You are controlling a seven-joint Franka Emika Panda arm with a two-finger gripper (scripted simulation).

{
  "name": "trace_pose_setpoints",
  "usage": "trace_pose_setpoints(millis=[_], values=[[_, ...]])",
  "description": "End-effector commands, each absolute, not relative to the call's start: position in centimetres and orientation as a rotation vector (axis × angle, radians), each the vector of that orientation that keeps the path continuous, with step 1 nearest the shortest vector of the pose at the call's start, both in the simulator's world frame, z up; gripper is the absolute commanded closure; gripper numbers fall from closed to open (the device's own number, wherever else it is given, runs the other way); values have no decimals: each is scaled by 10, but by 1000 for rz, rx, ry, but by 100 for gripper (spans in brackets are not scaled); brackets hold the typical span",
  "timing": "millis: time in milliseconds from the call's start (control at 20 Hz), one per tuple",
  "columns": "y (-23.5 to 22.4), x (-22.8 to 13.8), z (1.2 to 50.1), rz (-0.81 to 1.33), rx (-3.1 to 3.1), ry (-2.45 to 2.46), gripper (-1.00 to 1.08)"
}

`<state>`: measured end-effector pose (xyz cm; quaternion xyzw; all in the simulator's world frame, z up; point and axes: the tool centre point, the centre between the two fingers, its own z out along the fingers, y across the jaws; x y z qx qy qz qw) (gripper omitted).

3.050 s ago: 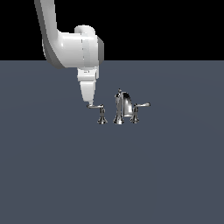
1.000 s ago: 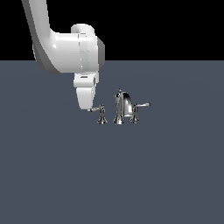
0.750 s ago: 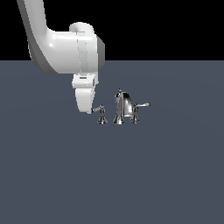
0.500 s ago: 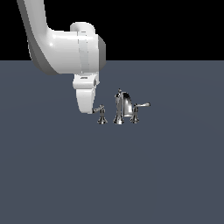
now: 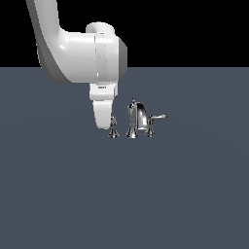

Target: Turn on the faucet by rotating a designated handle.

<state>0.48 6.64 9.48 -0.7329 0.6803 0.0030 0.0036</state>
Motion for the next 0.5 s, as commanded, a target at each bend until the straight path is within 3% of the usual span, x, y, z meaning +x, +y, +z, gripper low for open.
trace_pose_setpoints(millis=[0,450], values=[[66,5,95,9,-2297,2132,108],[6,25,95,1,-2270,2171,108]])
